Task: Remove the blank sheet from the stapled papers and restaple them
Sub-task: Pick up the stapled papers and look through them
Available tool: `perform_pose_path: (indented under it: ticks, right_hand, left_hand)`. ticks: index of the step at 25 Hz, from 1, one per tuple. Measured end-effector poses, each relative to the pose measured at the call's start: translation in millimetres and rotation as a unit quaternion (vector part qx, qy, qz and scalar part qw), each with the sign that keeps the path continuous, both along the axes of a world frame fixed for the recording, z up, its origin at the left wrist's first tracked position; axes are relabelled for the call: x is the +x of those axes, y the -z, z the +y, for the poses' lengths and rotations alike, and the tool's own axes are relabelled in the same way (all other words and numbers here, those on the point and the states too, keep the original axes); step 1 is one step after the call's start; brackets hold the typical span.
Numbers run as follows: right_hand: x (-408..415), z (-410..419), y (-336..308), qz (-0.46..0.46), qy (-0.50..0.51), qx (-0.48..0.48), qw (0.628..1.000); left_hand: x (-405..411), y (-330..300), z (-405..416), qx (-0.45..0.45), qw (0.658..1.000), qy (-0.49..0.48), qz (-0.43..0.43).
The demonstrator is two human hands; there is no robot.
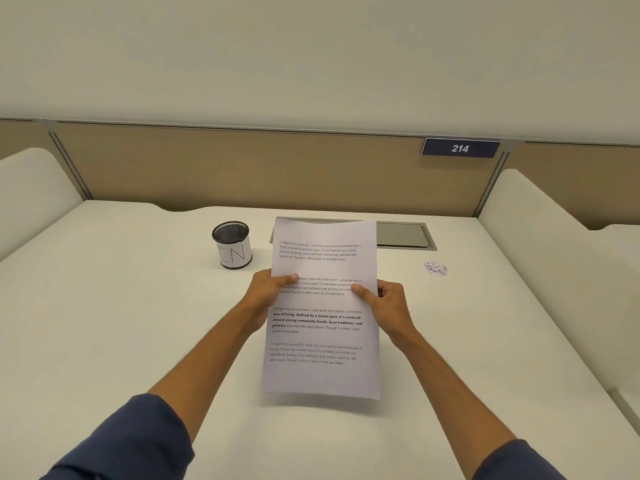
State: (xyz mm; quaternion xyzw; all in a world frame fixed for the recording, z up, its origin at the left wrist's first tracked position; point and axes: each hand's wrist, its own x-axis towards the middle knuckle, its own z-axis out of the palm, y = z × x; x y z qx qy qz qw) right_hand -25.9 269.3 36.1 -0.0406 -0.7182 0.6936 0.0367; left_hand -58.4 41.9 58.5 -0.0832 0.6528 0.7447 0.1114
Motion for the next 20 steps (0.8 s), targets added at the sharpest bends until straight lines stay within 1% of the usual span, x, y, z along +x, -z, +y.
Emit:
perform_pose_path:
  ticks: [4,6,12,14,16,18,20]
  right_hand:
    - [-6,8,16,-0.071,-0.022,-0.042,0.996]
    - [-5,10,27,-0.095,-0.033,-0.045,0.994]
    - [-4,12,54,-0.163,-0.05,-0.037,0.985]
    - [-9,14,55,-0.179,-0.039,0.008,0.983]
    - [-21,19,56,-0.179,0.022,0.093,0.979]
    - [-38,22,55,-0.177,0.11,0.19,0.959]
    - [-56,18,49,-0.162,0.157,0.287,0.931]
  left_hand:
    - [-13,16,-6,0.016,0.999,0.015,-0.029]
    - [-19,27,-8,0.024,0.999,0.011,-0.044]
    - [-29,63,-1,0.003,0.997,-0.025,-0.074]
    - [-32,71,1,-0.006,0.997,-0.035,-0.072]
    - [-33,77,4,-0.017,0.997,-0.04,-0.065]
    - [-35,82,6,-0.025,0.997,-0.045,-0.061]
    - [-36,86,6,-0.03,0.996,-0.053,-0.06]
